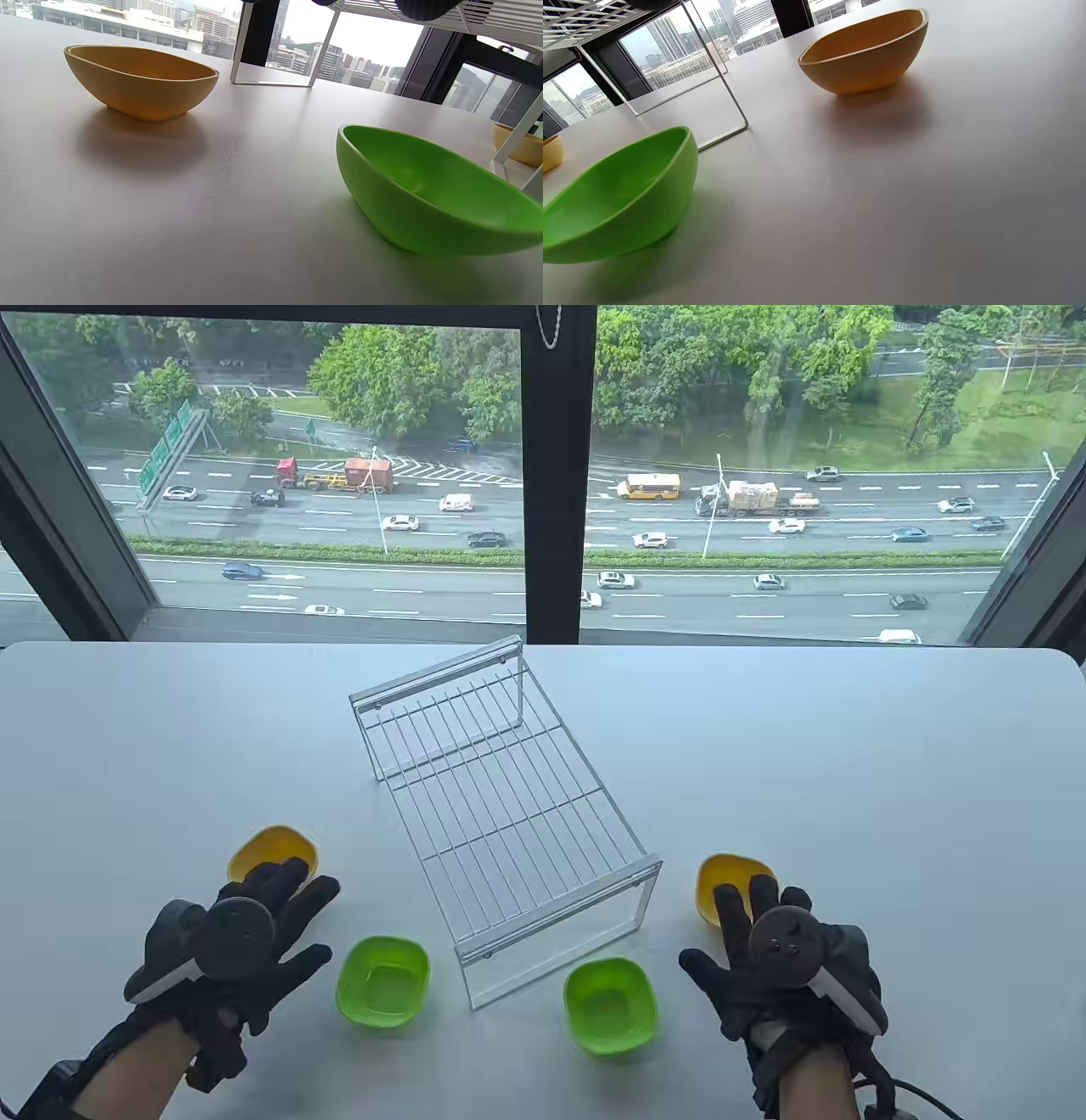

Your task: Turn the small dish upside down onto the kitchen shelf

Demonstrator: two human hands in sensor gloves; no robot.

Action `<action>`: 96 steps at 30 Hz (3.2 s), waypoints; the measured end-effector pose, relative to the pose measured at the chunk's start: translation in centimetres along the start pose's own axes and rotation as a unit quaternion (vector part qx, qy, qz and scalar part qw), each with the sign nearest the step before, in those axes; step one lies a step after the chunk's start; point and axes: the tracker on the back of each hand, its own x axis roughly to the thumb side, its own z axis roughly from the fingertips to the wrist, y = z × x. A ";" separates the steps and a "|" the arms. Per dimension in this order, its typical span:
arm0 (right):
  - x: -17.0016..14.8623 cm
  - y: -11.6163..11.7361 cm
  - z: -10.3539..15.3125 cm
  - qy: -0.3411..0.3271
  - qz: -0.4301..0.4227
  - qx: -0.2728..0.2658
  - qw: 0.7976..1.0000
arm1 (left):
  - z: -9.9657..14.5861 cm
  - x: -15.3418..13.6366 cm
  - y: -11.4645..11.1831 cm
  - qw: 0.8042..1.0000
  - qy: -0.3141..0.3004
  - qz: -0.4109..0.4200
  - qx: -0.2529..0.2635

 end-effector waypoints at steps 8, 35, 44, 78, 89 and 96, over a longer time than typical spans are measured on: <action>0.0 0.0 0.1 -0.002 -0.007 -0.008 1.000 | 0.2 0.8 0.3 0.999 -0.040 0.013 0.028; -0.4 -0.2 1.0 -0.028 -0.029 -0.023 0.999 | -0.1 4.4 -4.0 0.977 -0.175 -0.021 -0.118; -0.4 0.2 0.6 -0.023 -0.026 -0.008 0.999 | -0.1 5.6 -4.8 0.970 -0.170 -0.122 -0.121; -0.8 -0.3 1.1 -0.021 -0.033 -0.024 0.999 | -0.3 5.5 -4.6 0.967 -0.162 -0.197 0.008; -0.9 -0.5 1.2 -0.023 -0.038 -0.031 0.999 | 0.2 5.8 -2.4 0.969 -0.173 -0.168 0.048; -1.0 -0.4 1.0 -0.022 -0.038 -0.019 0.999 | 0.6 5.1 -1.1 0.973 -0.168 -0.134 0.078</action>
